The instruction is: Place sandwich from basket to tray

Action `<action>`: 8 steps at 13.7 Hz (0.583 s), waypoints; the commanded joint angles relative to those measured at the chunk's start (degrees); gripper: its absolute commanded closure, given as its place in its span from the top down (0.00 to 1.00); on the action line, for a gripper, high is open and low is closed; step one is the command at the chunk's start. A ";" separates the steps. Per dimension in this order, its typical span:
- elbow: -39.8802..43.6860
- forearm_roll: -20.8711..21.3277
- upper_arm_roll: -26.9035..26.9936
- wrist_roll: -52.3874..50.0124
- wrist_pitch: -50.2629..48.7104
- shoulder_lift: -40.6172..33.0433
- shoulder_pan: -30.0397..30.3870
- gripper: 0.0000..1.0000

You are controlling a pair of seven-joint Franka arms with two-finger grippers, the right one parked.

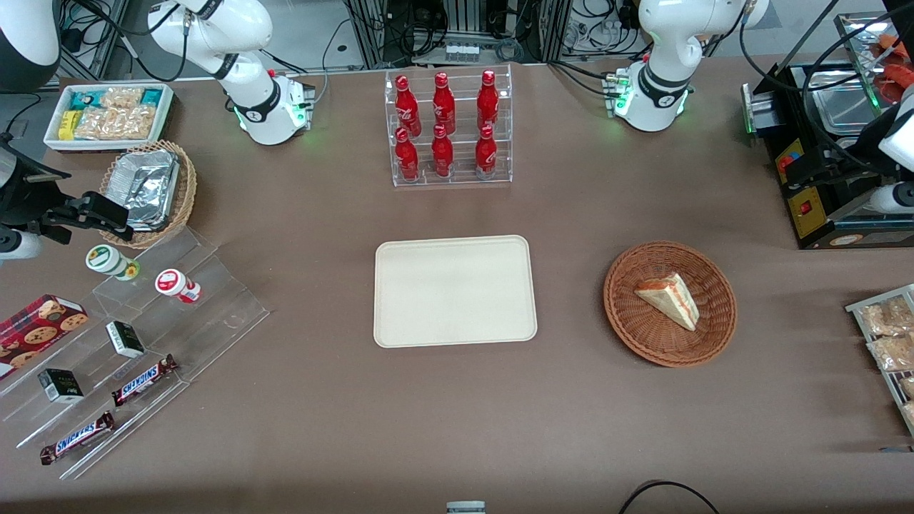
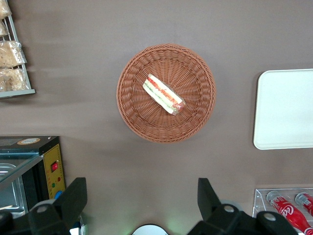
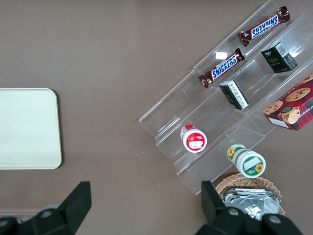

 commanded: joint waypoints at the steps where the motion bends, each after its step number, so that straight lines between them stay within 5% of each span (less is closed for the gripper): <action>1: -0.88 2.79 -0.18 -1.17 0.59 -0.34 -1.00 1.00; 8: -6.12 2.37 -0.27 -3.28 4.96 1.16 -1.00 1.00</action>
